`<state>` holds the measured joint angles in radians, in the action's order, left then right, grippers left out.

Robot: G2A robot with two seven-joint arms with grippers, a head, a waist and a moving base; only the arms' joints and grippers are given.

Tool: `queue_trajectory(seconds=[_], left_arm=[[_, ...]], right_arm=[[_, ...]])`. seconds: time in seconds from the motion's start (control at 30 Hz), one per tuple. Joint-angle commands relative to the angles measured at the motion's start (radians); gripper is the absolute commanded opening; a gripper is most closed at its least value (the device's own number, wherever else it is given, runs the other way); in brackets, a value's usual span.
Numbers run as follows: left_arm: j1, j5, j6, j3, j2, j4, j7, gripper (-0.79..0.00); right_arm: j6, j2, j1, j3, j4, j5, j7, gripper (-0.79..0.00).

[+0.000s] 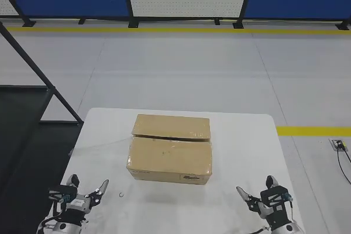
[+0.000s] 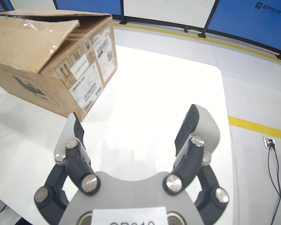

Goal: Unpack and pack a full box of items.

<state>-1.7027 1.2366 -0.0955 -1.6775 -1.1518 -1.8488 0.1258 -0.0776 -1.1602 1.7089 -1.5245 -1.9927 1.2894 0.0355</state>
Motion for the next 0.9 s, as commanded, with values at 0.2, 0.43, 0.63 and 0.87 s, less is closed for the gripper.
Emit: queue_trajectory(seconds=[0.2, 0.43, 0.63, 0.87], left_arm=[[0.0, 0.001, 0.011, 0.001, 0.0, 0.001, 0.0, 0.0], [0.052, -0.024, 0.012, 0.017, -0.003, 0.017, -0.031, 0.0], [0.154, -0.126, -0.002, 0.01, -0.006, 0.009, -0.105, 0.0], [0.218, -0.267, -0.037, 0.01, -0.008, -0.023, -0.233, 0.0]], right_arm=[[-0.001, 0.0, 0.0, -0.001, 0.002, 0.0, -0.004, 0.0], [-0.094, -0.001, -0.006, 0.008, -0.023, -0.097, -0.022, 0.0], [-0.29, 0.002, -0.076, 0.021, -0.035, -0.318, 0.067, 0.0], [-0.368, 0.003, -0.213, 0.033, 0.013, -0.565, 0.189, 0.0]])
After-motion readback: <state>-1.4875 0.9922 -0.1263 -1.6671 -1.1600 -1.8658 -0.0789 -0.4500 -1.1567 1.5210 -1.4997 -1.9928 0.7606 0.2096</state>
